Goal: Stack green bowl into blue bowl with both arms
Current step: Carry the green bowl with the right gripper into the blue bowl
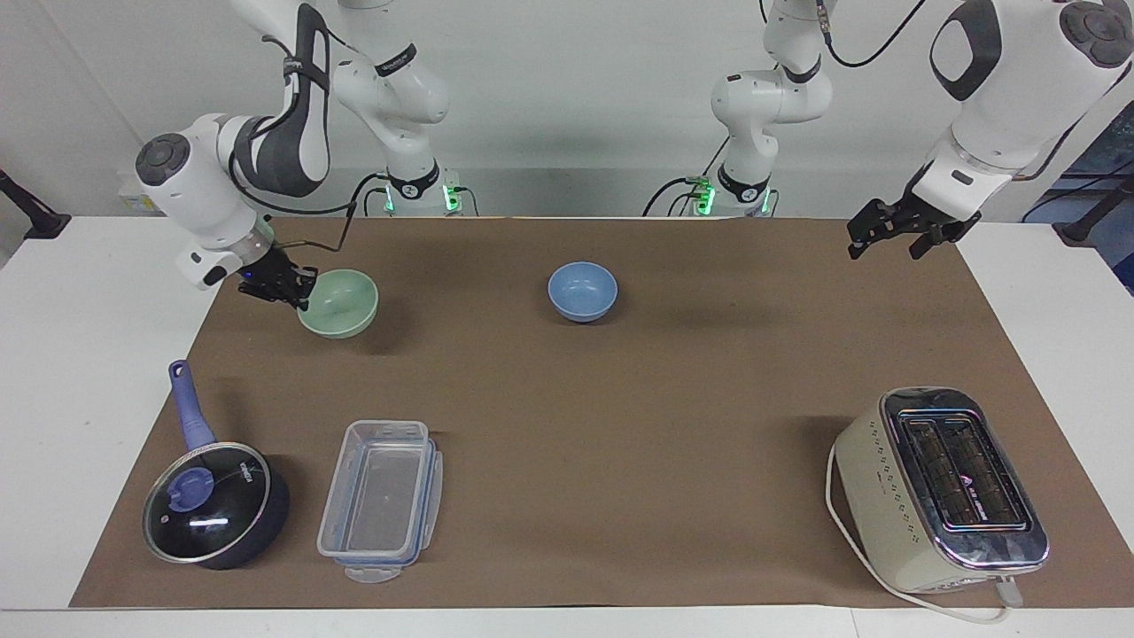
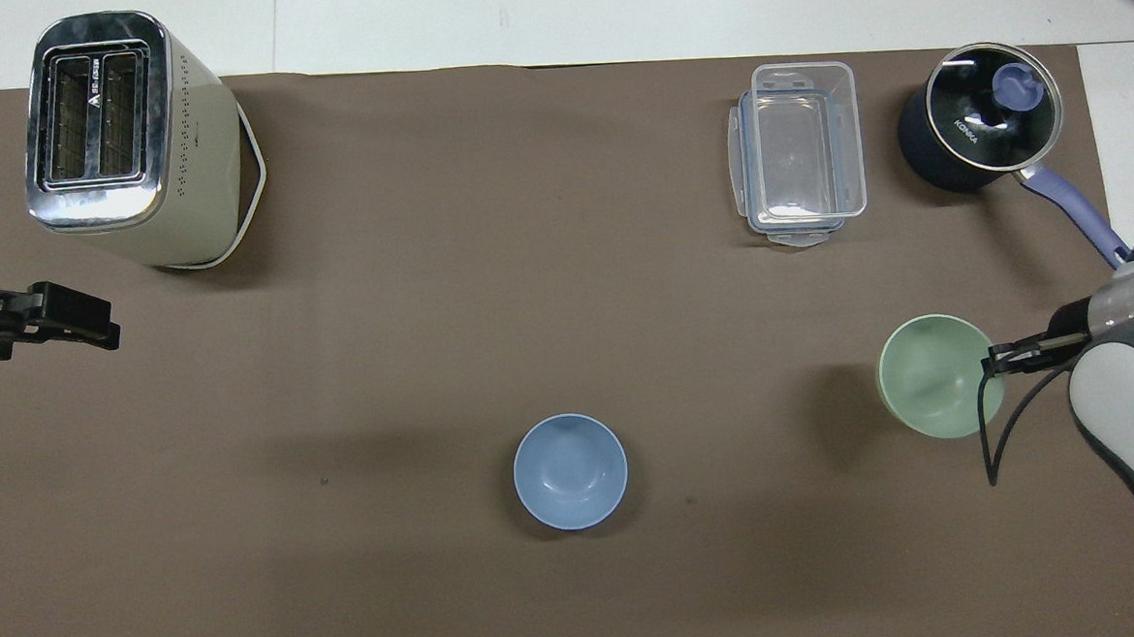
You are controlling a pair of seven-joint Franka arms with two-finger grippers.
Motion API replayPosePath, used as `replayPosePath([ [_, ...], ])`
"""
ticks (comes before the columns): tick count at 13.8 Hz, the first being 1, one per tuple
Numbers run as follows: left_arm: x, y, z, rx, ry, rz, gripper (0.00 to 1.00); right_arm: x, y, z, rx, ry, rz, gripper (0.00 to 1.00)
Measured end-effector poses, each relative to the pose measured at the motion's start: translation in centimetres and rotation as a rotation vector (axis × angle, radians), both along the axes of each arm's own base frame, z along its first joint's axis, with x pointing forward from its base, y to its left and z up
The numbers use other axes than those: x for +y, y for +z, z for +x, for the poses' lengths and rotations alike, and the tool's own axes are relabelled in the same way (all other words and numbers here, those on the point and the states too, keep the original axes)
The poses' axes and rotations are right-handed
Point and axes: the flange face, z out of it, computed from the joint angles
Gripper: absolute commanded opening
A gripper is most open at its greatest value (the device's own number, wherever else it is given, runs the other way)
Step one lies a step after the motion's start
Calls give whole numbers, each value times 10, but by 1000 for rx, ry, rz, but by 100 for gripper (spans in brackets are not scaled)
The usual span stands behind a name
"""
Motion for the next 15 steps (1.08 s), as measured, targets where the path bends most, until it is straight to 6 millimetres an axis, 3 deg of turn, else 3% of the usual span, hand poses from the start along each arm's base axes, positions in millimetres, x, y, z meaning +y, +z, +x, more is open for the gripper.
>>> replayPosePath([
  [2, 0, 0, 0, 0, 0, 0, 100, 39, 12, -4, 11, 53, 20, 0],
  [5, 0, 0, 0, 0, 0, 0, 100, 99, 15, -6, 19, 121, 29, 0],
  [10, 0, 0, 0, 1, 0, 0, 100, 236, 20, -24, -21, 173, 6, 0],
  [13, 0, 0, 0, 1, 0, 0, 100, 320, 18, -46, -87, 153, 16, 0],
  [15, 0, 0, 0, 1, 0, 0, 100, 357, 5, -61, -84, 143, 15, 0],
])
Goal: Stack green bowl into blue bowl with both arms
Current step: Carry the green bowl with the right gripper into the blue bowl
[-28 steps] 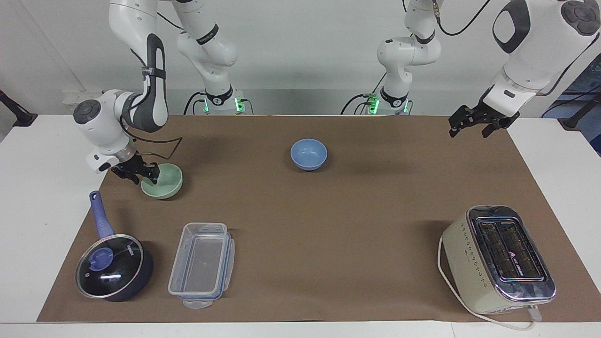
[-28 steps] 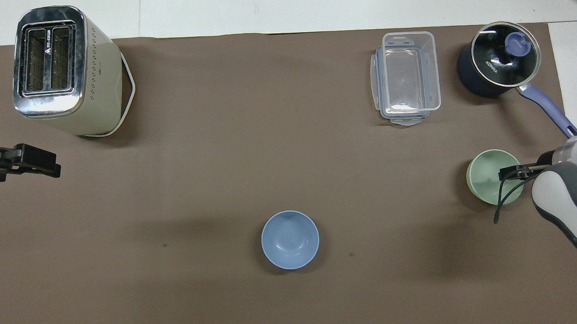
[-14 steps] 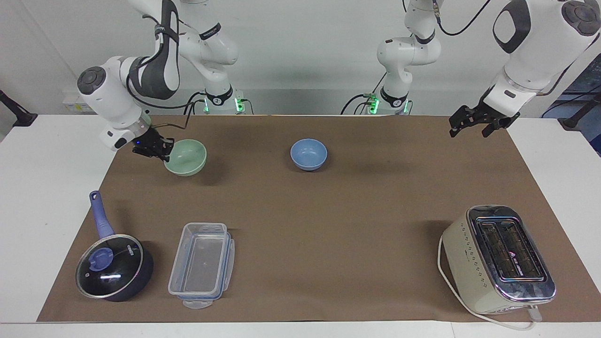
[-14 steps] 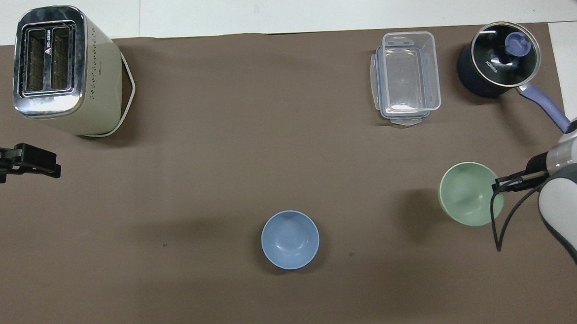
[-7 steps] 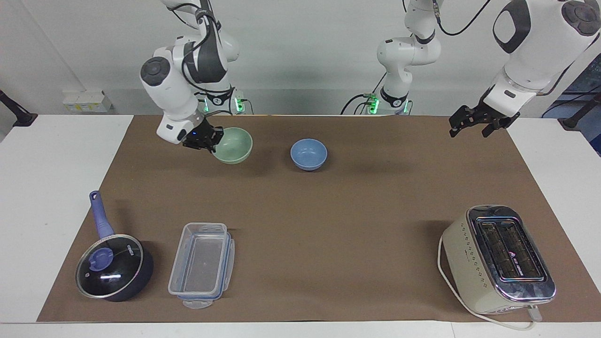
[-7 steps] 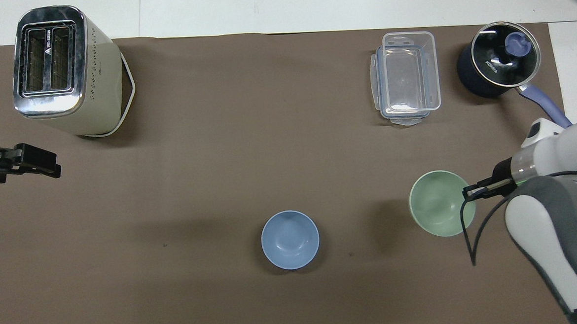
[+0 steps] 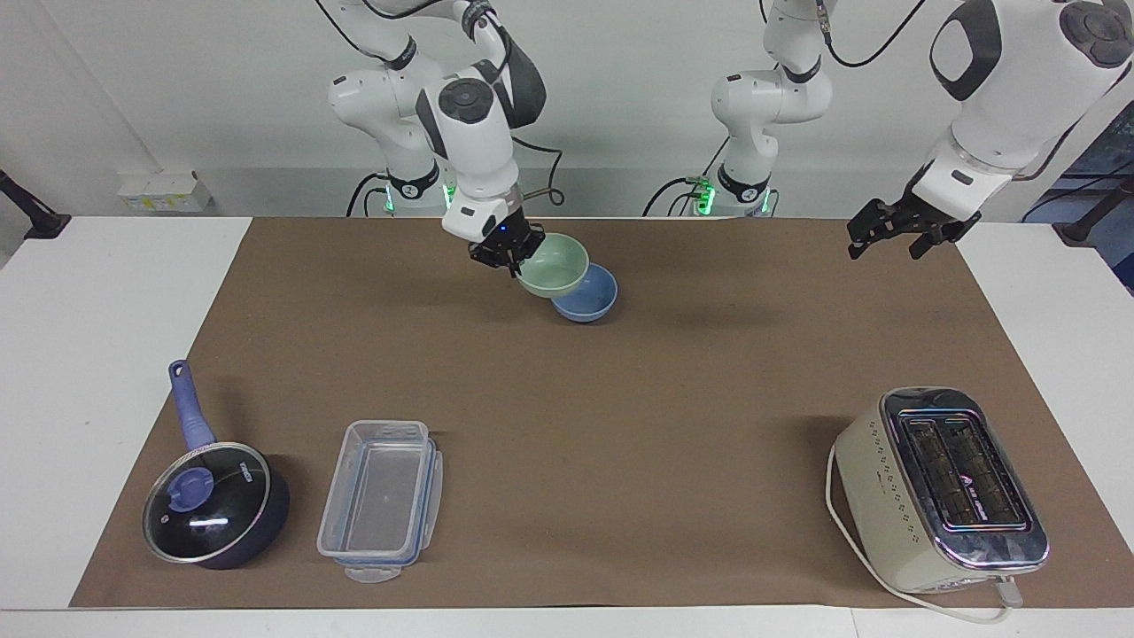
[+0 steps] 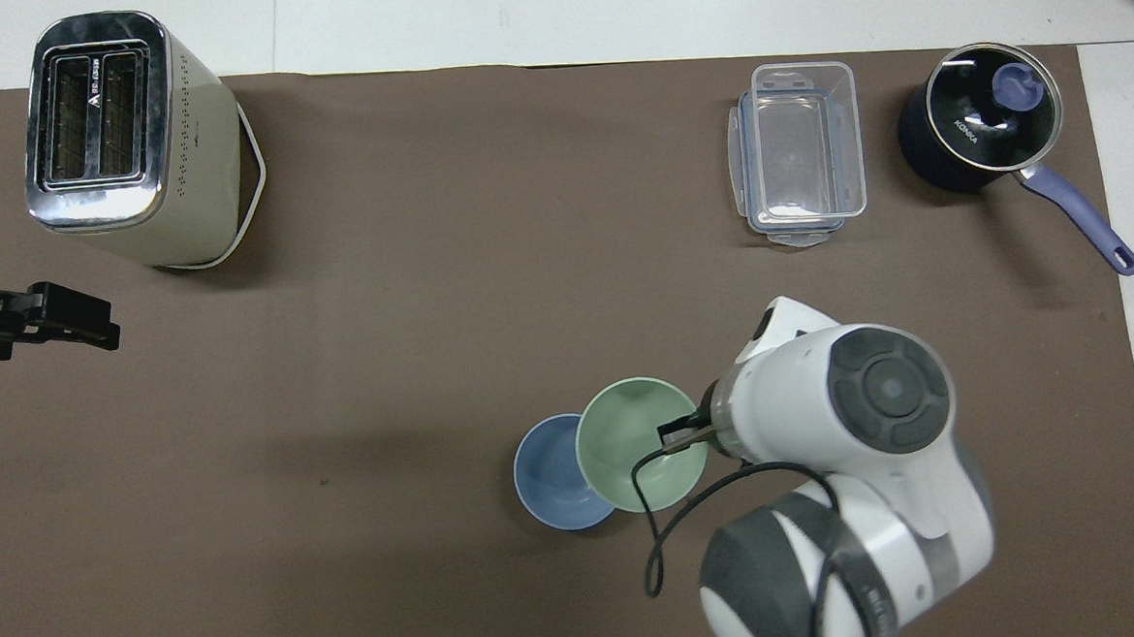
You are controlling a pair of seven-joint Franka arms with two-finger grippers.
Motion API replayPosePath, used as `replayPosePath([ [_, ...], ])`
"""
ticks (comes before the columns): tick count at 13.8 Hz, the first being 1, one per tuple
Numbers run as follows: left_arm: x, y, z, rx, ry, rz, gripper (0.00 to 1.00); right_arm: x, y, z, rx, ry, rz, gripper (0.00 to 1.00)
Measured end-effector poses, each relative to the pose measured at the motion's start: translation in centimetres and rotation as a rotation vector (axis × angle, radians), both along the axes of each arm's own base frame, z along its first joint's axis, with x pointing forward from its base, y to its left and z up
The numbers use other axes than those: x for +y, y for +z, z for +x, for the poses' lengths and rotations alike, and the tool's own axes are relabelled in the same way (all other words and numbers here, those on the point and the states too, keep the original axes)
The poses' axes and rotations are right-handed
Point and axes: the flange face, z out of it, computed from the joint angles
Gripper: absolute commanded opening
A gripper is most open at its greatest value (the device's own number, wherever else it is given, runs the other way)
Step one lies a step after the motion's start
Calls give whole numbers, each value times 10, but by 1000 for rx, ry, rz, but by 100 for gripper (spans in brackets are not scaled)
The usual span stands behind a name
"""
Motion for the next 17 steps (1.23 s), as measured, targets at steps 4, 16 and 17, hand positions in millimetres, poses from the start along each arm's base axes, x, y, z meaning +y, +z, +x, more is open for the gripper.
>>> replayPosePath([
  [4, 0, 0, 0, 0, 0, 0, 100, 27, -31, -4, 7, -23, -2, 0],
  [16, 0, 0, 0, 0, 0, 0, 100, 38, -79, -4, 27, -35, 2, 0],
  [17, 0, 0, 0, 0, 0, 0, 100, 38, -79, -4, 26, -35, 3, 8],
])
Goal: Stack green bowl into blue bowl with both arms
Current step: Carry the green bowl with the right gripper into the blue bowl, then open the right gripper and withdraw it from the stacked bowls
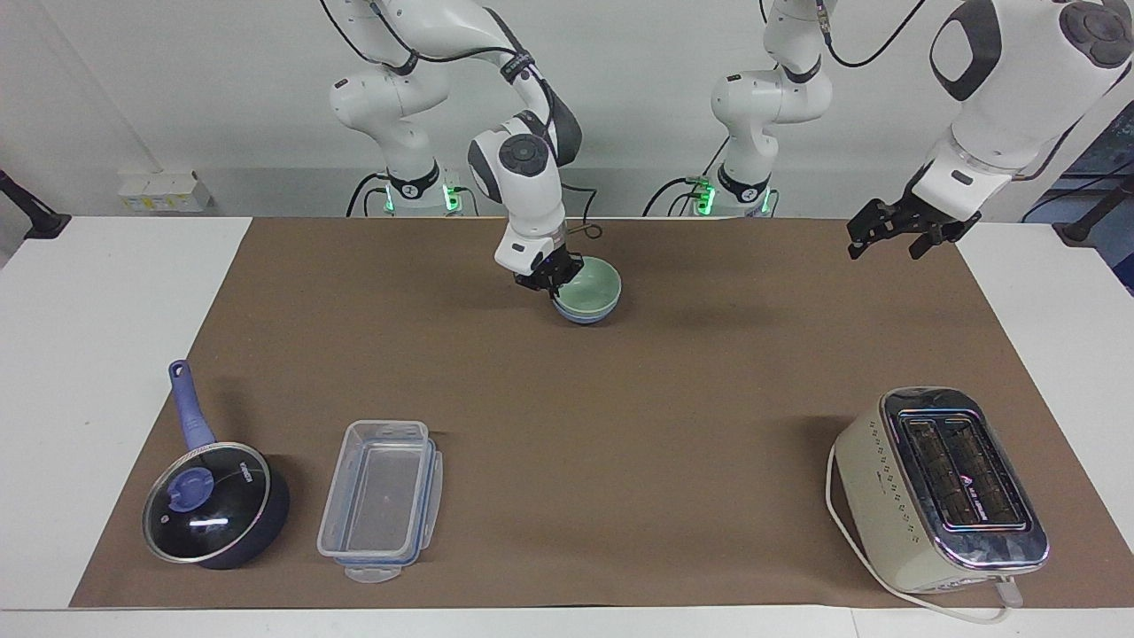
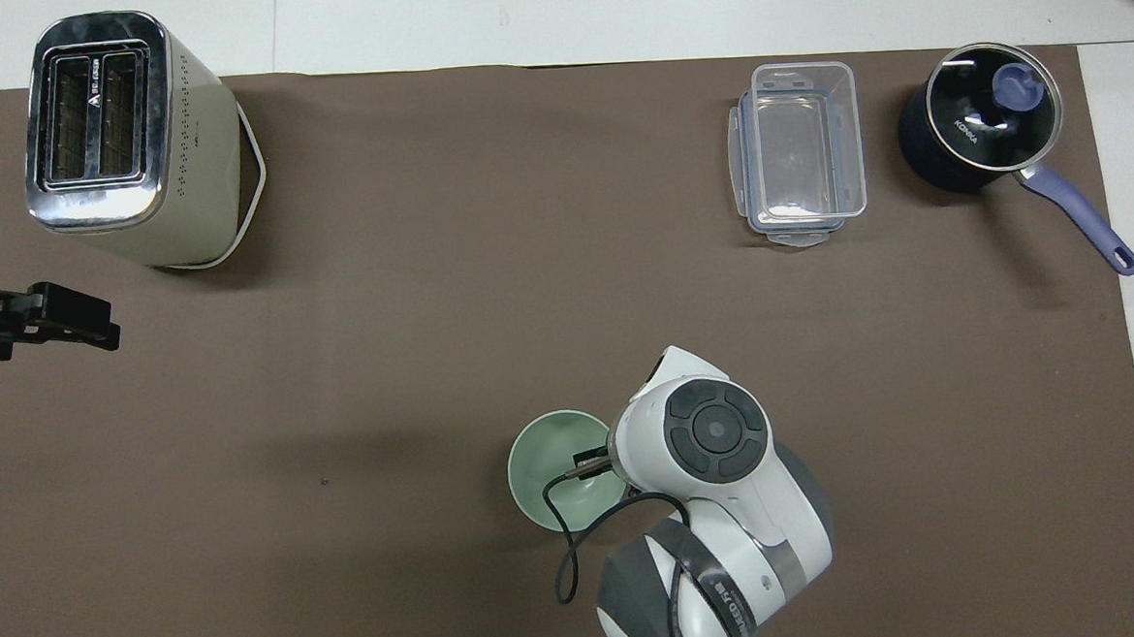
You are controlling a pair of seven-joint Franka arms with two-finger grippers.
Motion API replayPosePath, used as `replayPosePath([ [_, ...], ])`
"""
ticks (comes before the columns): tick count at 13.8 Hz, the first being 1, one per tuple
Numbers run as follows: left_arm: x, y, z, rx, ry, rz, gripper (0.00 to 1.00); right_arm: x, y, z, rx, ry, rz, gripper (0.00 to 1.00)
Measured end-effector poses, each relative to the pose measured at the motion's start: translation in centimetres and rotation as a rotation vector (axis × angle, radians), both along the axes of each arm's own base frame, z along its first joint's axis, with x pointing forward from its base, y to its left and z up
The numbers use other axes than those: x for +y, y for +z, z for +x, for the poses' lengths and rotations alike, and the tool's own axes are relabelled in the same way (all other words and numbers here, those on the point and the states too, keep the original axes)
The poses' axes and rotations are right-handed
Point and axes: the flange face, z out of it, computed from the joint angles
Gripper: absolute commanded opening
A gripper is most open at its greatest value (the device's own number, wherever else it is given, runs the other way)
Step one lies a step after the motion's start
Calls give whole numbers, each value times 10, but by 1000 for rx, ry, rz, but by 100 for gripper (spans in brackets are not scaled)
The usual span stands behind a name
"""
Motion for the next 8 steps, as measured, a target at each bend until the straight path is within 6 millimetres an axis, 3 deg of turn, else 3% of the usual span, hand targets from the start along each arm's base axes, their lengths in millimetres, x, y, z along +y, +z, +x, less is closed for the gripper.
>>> replayPosePath([
  [2, 0, 0, 0, 0, 0, 0, 100, 0, 0, 0, 0, 0, 0, 62],
  [4, 0, 0, 0, 0, 0, 0, 100, 0, 2, 1, -3, -1, 2, 68],
  [6, 0, 0, 0, 0, 0, 0, 100, -1, 11, 1, 1, -33, 1, 97],
  [8, 0, 0, 0, 0, 0, 0, 100, -6, 32, 3, 9, -74, -2, 100],
])
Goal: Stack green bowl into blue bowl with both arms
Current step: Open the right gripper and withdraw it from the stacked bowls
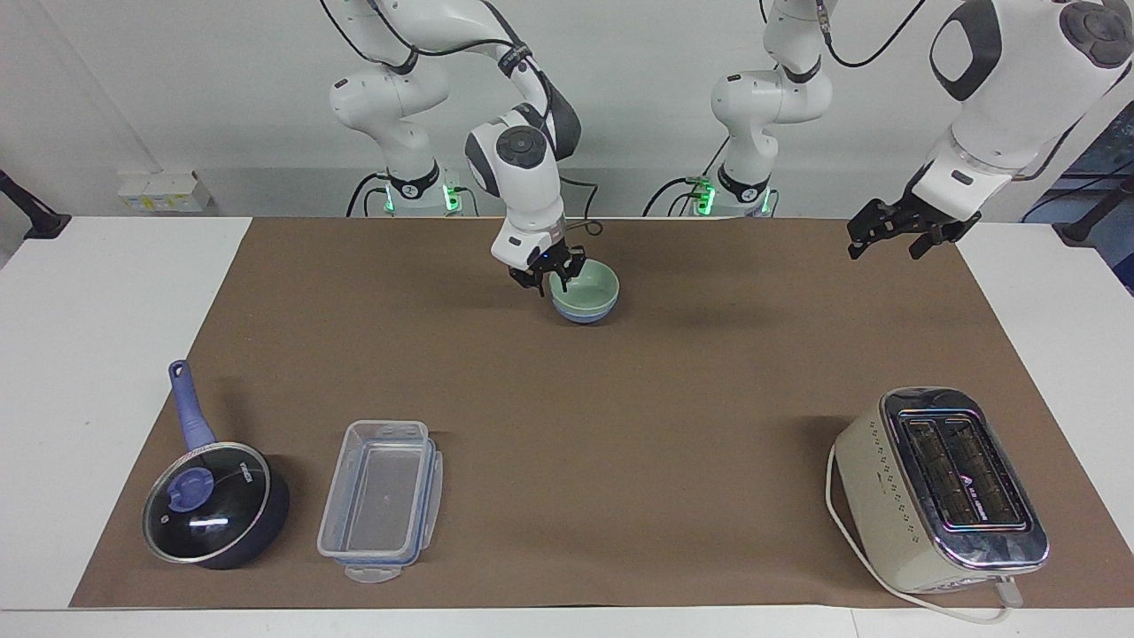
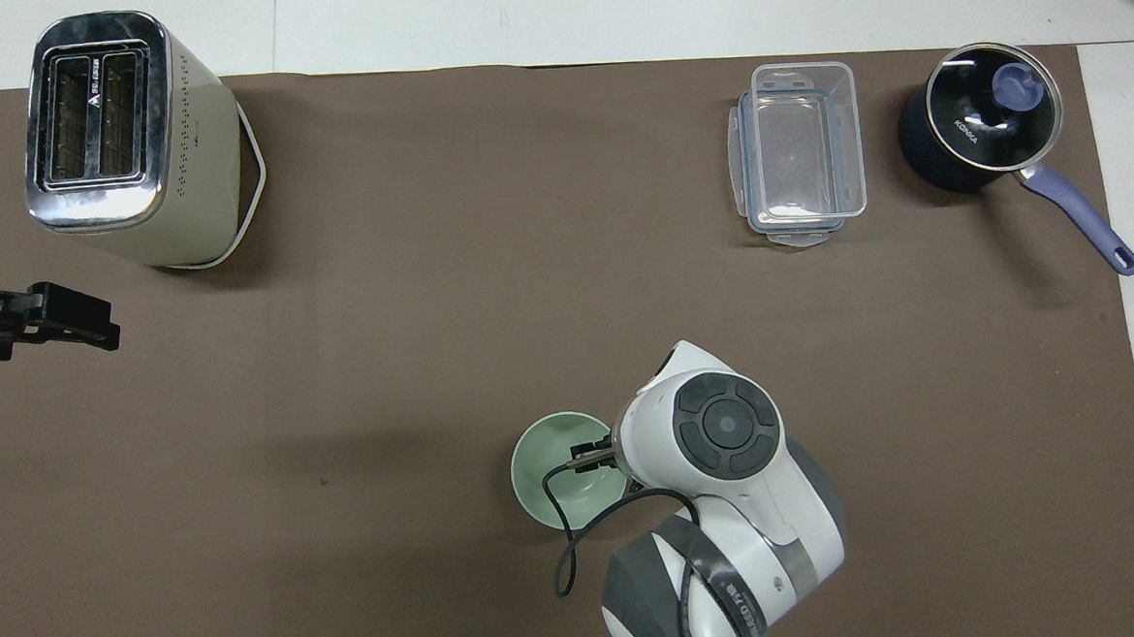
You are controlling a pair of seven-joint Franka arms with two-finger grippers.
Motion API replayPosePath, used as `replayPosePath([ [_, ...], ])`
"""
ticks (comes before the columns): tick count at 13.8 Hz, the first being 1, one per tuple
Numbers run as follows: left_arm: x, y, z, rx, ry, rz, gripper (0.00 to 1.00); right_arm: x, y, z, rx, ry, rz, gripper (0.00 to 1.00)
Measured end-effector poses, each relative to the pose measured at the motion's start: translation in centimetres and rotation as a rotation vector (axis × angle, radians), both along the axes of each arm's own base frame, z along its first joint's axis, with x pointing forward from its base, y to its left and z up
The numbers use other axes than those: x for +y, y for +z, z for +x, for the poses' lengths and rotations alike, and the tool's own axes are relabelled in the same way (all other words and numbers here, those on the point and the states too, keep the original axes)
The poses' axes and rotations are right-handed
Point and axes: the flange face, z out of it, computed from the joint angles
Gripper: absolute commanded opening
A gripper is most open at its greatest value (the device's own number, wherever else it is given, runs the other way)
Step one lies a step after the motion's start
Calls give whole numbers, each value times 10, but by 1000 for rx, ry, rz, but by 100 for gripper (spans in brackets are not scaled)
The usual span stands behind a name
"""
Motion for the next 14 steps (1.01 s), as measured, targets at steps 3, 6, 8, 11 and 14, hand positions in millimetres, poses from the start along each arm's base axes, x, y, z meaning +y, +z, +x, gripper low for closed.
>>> replayPosePath([
  [3, 0, 0, 0, 0, 0, 0, 100, -39, 46, 20, -28, -85, 16, 100],
  [6, 0, 0, 0, 0, 0, 0, 100, -99, 92, 38, -94, -147, 10, 100],
  [8, 0, 0, 0, 0, 0, 0, 100, -141, 120, 45, -103, -173, -4, 100],
  [11, 0, 0, 0, 0, 0, 0, 100, -215, 164, 64, -135, -209, -44, 100],
  [14, 0, 0, 0, 0, 0, 0, 100, -263, 202, 81, -161, -248, -76, 100],
])
